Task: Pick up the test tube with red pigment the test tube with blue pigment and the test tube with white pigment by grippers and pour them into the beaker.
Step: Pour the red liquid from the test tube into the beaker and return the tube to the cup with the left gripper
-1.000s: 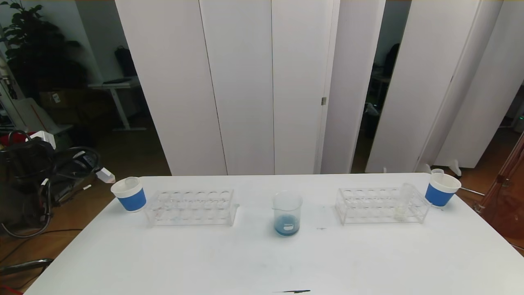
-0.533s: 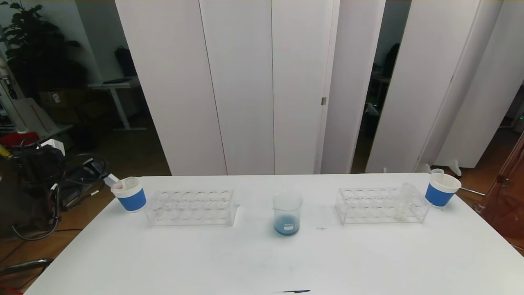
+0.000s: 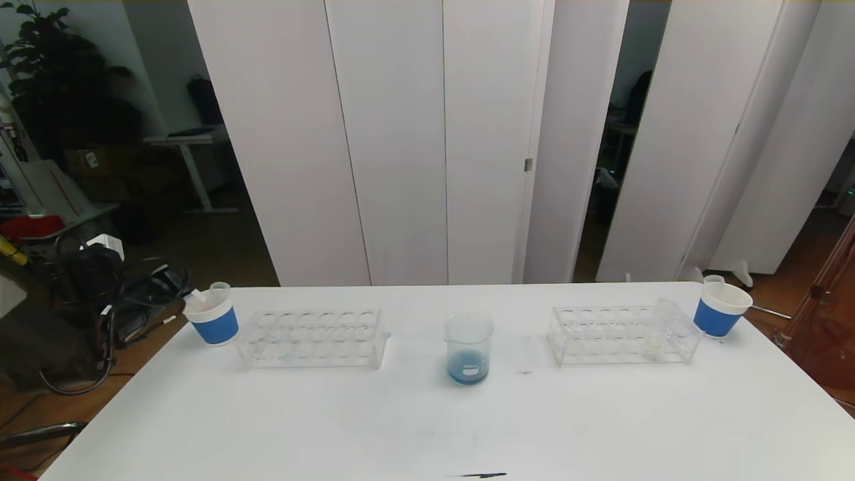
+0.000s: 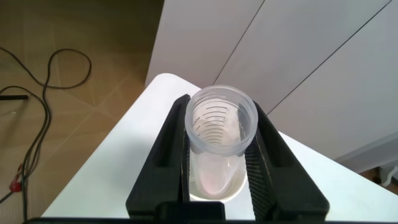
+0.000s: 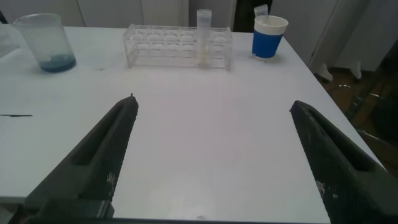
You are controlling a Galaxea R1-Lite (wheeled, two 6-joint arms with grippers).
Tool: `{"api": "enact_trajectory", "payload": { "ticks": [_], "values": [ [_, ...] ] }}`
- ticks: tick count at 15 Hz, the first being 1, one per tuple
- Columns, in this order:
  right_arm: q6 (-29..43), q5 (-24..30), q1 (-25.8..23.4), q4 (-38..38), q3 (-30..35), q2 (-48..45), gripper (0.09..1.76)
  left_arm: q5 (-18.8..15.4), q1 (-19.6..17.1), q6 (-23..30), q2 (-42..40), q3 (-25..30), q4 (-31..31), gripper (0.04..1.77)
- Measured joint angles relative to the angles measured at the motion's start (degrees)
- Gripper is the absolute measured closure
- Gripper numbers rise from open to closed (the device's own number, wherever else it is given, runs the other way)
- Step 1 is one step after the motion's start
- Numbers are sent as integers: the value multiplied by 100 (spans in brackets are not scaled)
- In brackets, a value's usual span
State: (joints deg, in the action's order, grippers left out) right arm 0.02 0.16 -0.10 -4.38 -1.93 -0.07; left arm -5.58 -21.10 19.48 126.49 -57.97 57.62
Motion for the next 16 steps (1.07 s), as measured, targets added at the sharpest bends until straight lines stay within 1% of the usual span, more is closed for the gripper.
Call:
{"api": "enact_trajectory", "payload": {
  "ticks": [15, 16],
  "values": [
    [5, 0, 0, 0, 0, 0, 10, -26, 126, -74, 276, 26, 48, 121],
    [0, 0, 0, 0, 0, 0, 10, -26, 129, -133, 286, 26, 48, 109]
  ]
}}
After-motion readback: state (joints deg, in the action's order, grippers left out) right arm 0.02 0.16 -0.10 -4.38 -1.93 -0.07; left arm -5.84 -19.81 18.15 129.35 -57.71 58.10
